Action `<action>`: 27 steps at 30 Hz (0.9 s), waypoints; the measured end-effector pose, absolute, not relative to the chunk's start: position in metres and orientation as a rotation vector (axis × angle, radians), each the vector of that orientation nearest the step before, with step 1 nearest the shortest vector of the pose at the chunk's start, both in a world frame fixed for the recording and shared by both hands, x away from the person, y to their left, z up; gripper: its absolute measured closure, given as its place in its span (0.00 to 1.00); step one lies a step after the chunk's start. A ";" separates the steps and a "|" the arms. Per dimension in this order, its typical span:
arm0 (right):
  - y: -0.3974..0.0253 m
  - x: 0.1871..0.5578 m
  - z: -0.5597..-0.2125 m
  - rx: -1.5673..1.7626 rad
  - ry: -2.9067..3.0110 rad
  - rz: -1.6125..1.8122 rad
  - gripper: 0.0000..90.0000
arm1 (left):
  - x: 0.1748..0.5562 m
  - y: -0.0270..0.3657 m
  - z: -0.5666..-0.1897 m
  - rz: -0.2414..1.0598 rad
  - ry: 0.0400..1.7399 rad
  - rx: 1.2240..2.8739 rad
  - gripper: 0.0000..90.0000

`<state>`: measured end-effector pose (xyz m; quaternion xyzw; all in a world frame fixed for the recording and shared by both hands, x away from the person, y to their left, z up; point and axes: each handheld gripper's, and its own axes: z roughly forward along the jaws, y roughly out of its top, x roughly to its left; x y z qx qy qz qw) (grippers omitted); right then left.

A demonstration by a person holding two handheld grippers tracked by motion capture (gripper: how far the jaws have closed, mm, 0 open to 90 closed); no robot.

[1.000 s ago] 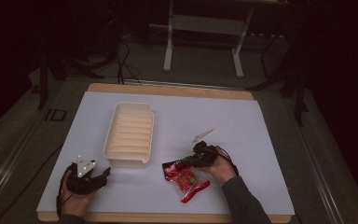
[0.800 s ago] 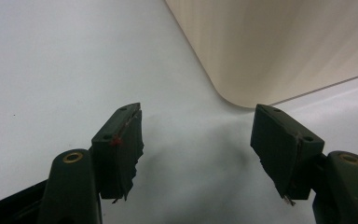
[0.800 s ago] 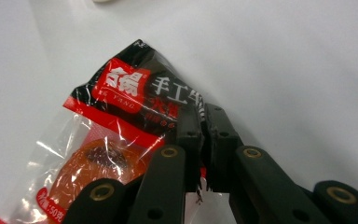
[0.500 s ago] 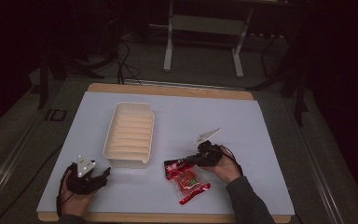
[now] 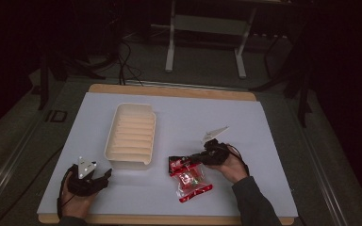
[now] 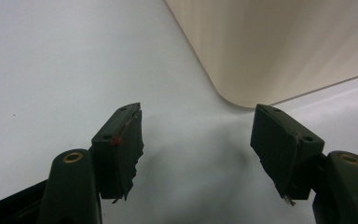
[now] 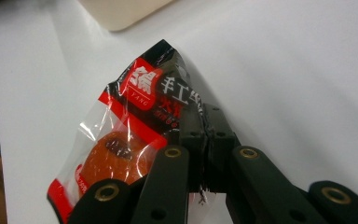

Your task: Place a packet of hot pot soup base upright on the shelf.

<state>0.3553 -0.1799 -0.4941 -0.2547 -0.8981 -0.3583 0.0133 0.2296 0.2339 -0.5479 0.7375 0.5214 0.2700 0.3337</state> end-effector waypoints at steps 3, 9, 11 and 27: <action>-0.182 0.356 -0.490 -0.801 -2.797 -1.132 0.99 | 0.230 0.234 -0.548 0.705 1.362 1.926 0.38; -0.186 0.359 -0.482 -0.815 -2.795 -1.167 0.99 | 0.230 0.234 -0.548 0.703 1.362 1.927 0.38; -0.187 0.360 -0.480 -0.820 -2.793 -1.177 0.99 | 0.230 0.234 -0.548 0.703 1.362 1.927 0.38; -0.189 0.369 -0.466 -0.863 -2.799 -1.231 0.99 | 0.230 0.234 -0.548 0.702 1.364 1.927 0.38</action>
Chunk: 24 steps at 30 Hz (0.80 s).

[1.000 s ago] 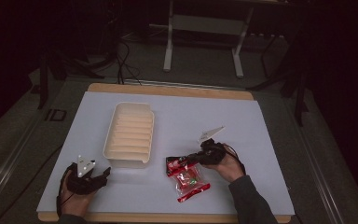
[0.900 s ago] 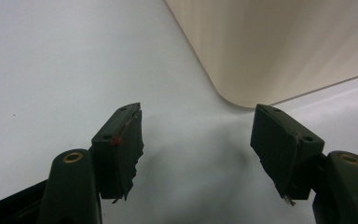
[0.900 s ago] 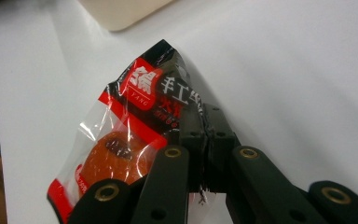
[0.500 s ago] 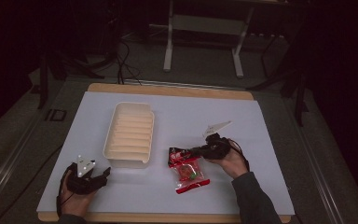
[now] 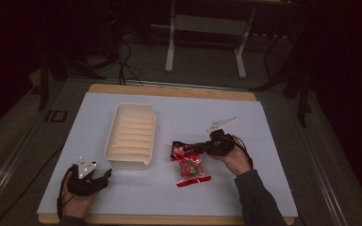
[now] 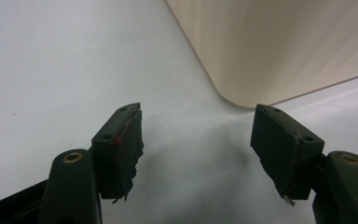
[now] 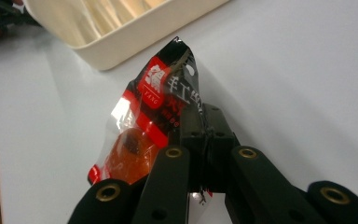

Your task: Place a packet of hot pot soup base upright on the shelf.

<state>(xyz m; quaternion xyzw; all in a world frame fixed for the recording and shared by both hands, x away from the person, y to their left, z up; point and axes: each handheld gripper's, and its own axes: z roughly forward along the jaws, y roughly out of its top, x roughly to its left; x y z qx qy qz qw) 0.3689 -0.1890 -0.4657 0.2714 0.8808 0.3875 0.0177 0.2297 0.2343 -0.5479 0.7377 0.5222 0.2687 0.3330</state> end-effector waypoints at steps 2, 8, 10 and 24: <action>-0.190 0.370 -0.464 0.848 2.723 1.210 0.99 | 0.230 0.234 -0.548 0.703 1.363 1.926 0.38; -0.192 0.374 -0.462 0.870 2.691 1.231 0.99 | 0.230 0.234 -0.548 0.702 1.363 1.925 0.38; -0.192 0.375 -0.461 0.876 2.684 1.232 0.99 | 0.230 0.234 -0.548 0.701 1.365 1.924 0.38; -0.186 0.382 -0.454 0.884 2.633 1.261 0.99 | 0.230 0.234 -0.548 0.699 1.365 1.925 0.38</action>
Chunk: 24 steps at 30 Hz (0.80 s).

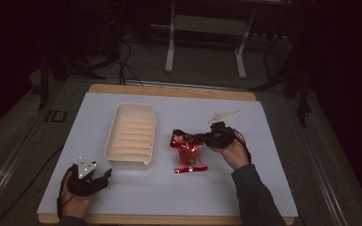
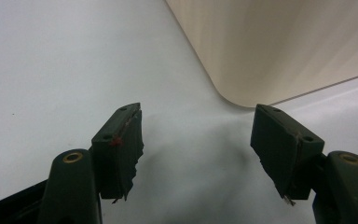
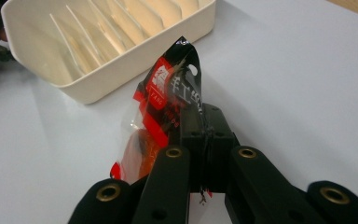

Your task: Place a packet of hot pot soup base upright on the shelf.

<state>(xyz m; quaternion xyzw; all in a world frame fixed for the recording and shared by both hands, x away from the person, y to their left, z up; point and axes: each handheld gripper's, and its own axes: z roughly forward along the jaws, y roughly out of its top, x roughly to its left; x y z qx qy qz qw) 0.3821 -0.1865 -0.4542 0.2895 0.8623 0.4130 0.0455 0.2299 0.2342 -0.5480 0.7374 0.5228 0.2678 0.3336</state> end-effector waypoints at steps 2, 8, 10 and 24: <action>-0.185 0.383 -0.454 0.883 2.629 1.259 0.99 | 0.230 0.234 -0.548 0.700 1.364 1.925 0.38; -0.181 0.388 -0.451 0.888 2.611 1.268 0.99 | 0.230 0.234 -0.548 0.700 1.365 1.926 0.38; -0.180 0.389 -0.450 0.887 2.610 1.268 0.99 | 0.230 0.234 -0.548 0.700 1.365 1.926 0.38; -0.171 0.401 -0.438 0.883 2.551 1.279 0.99 | 0.230 0.234 -0.548 0.701 1.364 1.923 0.38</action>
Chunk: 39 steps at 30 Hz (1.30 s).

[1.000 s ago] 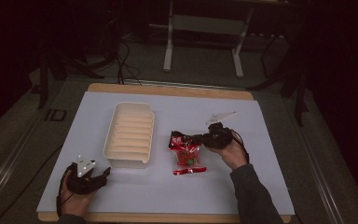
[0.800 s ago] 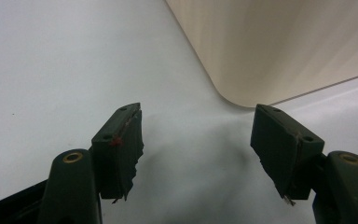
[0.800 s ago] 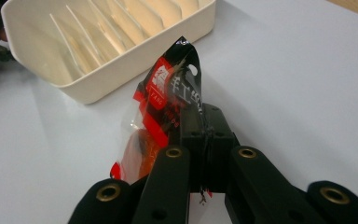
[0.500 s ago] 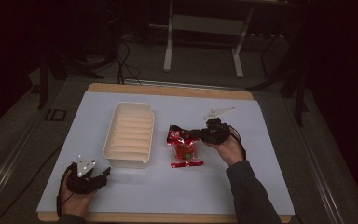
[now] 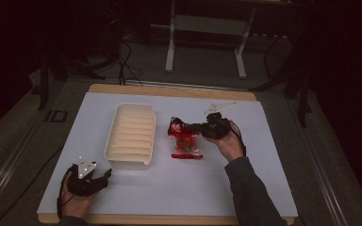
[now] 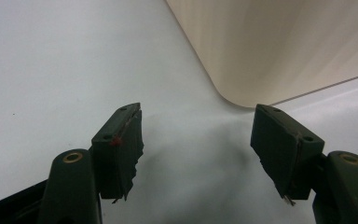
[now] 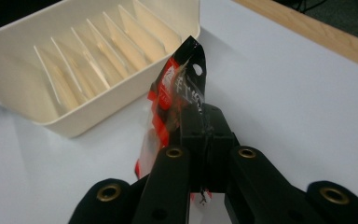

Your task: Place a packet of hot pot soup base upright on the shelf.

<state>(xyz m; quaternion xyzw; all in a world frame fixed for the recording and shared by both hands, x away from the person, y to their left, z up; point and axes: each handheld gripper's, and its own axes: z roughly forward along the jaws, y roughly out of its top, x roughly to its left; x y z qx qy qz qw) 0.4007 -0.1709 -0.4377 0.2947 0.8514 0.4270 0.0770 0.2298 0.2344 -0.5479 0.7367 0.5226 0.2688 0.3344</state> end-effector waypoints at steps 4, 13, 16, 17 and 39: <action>-0.167 0.404 -0.434 0.880 2.540 1.283 0.99 | 0.230 0.234 -0.548 0.703 1.363 1.923 0.38; -0.160 0.411 -0.426 0.871 2.509 1.290 0.99 | 0.230 0.234 -0.548 0.702 1.364 1.922 0.38; -0.158 0.413 -0.424 0.866 2.498 1.297 0.99 | 0.230 0.234 -0.548 0.701 1.365 1.921 0.38; -0.157 0.414 -0.423 0.867 2.494 1.297 0.99 | 0.230 0.234 -0.548 0.701 1.365 1.921 0.38; -0.135 0.427 -0.414 0.845 2.453 1.326 0.99 | 0.229 0.235 -0.548 0.702 1.362 1.919 0.38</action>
